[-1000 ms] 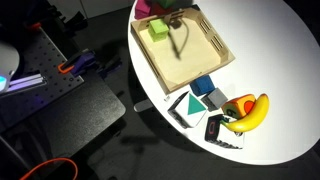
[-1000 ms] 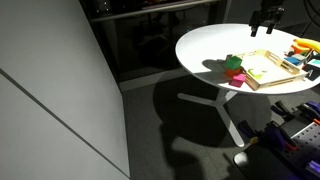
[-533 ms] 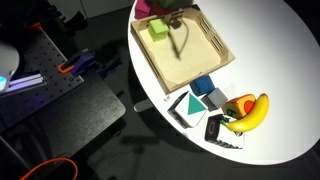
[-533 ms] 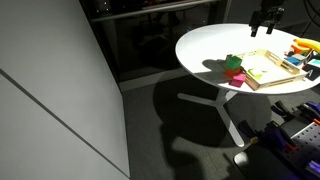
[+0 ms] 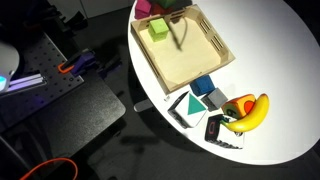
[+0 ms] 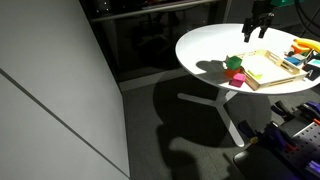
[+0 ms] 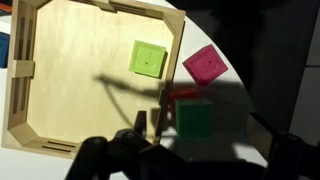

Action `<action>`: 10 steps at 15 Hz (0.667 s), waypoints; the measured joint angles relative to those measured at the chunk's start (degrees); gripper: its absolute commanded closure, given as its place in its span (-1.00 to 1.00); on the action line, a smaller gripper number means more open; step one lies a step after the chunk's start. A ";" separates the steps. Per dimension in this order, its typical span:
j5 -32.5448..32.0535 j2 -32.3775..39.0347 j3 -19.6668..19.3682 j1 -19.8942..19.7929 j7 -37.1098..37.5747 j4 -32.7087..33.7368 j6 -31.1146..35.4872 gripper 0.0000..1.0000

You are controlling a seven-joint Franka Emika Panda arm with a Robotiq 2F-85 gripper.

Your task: Put the green block in the box

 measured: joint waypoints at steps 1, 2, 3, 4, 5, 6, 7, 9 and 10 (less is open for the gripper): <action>-0.36 0.69 0.16 0.01 0.05 -0.03 0.89 -1.00; -0.60 1.42 0.23 0.01 0.06 -0.05 1.89 -1.00; -0.65 2.19 0.24 0.00 0.06 -0.08 2.99 -1.00; -0.66 2.97 0.24 -0.02 0.06 -0.12 4.13 -1.00; -0.67 3.79 0.24 -0.02 0.06 -0.14 5.34 -1.00; -0.71 4.62 0.27 -0.02 0.06 -0.15 6.54 -1.00; -0.77 5.44 0.32 -0.01 0.06 -0.16 7.63 -1.00; -1.26 6.96 0.55 0.08 0.35 -0.16 9.47 -1.00; -1.71 7.67 0.66 0.24 0.76 -0.16 10.16 -1.00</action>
